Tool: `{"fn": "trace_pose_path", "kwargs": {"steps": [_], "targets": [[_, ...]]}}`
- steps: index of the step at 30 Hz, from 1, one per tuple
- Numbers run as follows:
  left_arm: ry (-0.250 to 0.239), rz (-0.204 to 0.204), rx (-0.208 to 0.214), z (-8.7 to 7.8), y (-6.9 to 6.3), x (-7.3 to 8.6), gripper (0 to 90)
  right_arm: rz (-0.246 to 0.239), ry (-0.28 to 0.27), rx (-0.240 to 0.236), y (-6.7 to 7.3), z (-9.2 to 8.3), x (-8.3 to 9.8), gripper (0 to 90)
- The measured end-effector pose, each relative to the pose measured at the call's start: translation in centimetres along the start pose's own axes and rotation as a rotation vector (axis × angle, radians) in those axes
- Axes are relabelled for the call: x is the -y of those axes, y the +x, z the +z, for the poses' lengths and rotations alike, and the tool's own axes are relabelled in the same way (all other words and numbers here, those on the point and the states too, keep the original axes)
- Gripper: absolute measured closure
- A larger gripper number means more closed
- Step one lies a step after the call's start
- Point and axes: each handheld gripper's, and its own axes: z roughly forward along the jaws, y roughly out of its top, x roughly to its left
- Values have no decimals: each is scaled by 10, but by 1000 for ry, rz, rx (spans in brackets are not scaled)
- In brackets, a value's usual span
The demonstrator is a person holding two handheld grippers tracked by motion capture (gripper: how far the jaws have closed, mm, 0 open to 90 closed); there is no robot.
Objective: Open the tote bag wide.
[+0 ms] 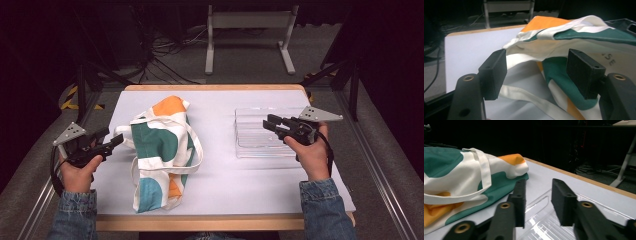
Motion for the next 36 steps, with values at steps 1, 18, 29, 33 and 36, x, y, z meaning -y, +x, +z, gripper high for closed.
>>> {"fn": "trace_pose_path", "kwargs": {"steps": [1,18,29,33,36], "targets": [[2,3,-3,0,0,0,335,-12,9,18,2,2,-1,556],[-29,-2,-18,-37,9,-15,318,-51,84,-58,38,39,-33,433],[-17,67,48,-43,3,-21,311,-101,127,-214,80,71,-54,416],[-13,61,71,-42,0,-22,292,-125,147,-265,96,81,-57,404],[-8,66,95,-41,-2,-22,286,-141,162,-288,105,88,-57,403]]}}
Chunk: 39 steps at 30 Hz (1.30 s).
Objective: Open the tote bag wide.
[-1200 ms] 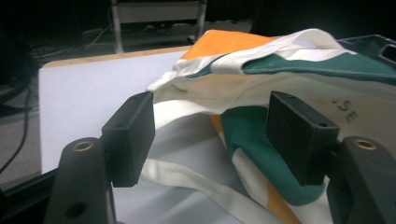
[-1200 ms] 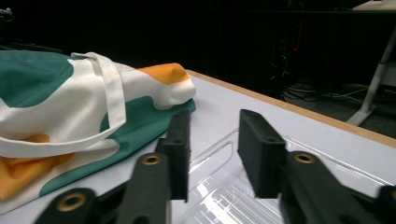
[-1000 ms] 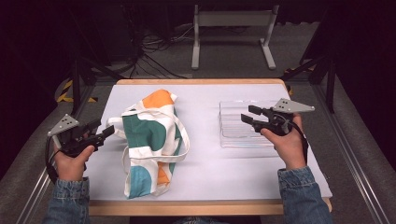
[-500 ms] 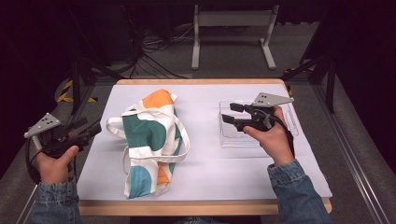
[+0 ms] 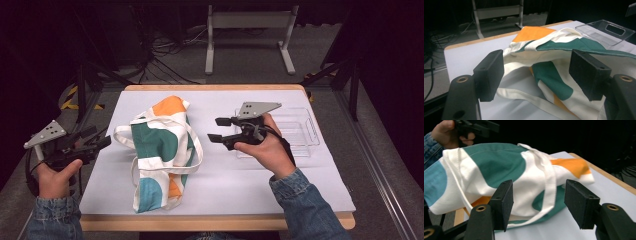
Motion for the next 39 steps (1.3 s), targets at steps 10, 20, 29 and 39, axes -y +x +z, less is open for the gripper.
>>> {"fn": "trace_pose_path", "kwargs": {"steps": [10,20,29,39], "targets": [[25,-3,4,5,-3,0,292,-70,48,-102,29,31,-7,400],[29,17,4,7,-4,0,295,-76,66,-165,41,49,-5,396],[35,27,20,7,-6,-2,299,-84,90,-266,53,62,-3,492],[39,22,23,8,-7,-2,307,-92,92,-324,64,64,-4,534]]}}
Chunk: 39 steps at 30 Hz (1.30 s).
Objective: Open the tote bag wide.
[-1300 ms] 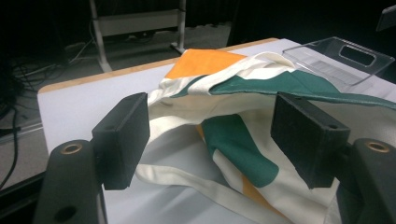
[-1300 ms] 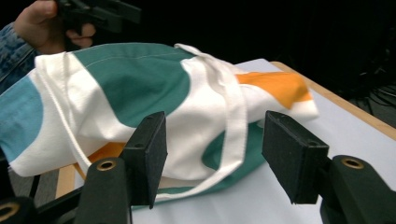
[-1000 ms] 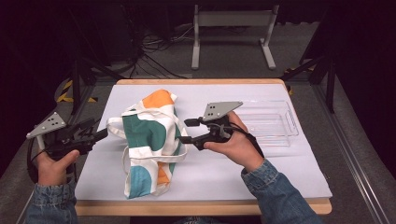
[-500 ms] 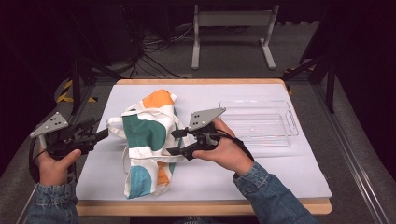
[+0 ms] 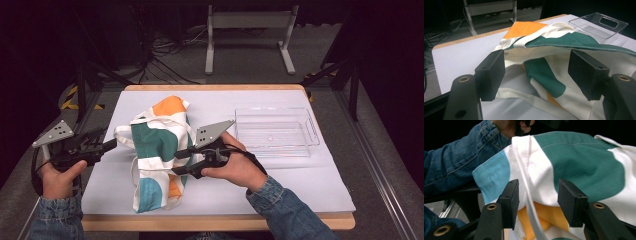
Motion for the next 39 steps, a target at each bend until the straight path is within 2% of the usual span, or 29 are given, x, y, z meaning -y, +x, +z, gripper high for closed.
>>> {"fn": "trace_pose_path", "kwargs": {"steps": [3,4,6,8,10,12,14,16,19,23,26,30,35,37,39], "targets": [[6,5,9,1,-1,0,307,-3,39,1,1,5,1,597],[10,16,20,2,-2,-1,309,-2,46,0,1,7,1,647],[17,24,35,3,-4,-1,310,-31,68,14,1,9,1,801],[26,32,50,4,-5,-1,319,-51,66,18,1,8,0,874],[26,41,56,4,-6,-1,324,-51,61,23,0,7,-1,875],[25,51,71,2,-7,-2,328,-48,35,51,-1,2,-5,877],[20,45,78,2,-8,-2,328,-49,17,72,-2,-3,-7,878],[14,48,111,0,-10,-4,322,-50,-2,89,-2,-8,-9,878],[16,57,126,-1,-12,-5,310,-49,-15,108,-2,-12,-11,878],[22,87,180,-2,-21,-8,305,-38,-42,138,-5,-21,-14,878],[31,104,216,0,-27,-10,306,-31,-51,145,-6,-24,-14,878],[39,138,240,5,-32,-11,309,-21,-64,154,-7,-26,-14,877],[45,150,272,9,-38,-12,308,-14,-73,167,-7,-27,-14,877],[57,163,299,13,-44,-13,314,-5,-77,176,-8,-28,-14,877],[62,166,303,14,-46,-14,320,-5,-78,176,-8,-28,-14,877]]}}
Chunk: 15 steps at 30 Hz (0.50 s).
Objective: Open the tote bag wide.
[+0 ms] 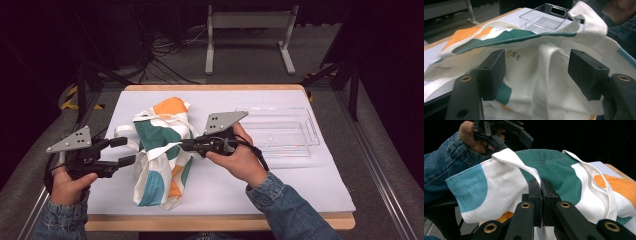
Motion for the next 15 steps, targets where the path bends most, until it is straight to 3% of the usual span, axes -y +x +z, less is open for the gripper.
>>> {"fn": "trace_pose_path", "kwargs": {"steps": [6,15], "targets": [[21,15,14,9,-3,-1,426,3,-1,-1,0,0,0,877],[68,31,41,18,-5,1,794,6,-2,-6,1,1,1,877]]}}
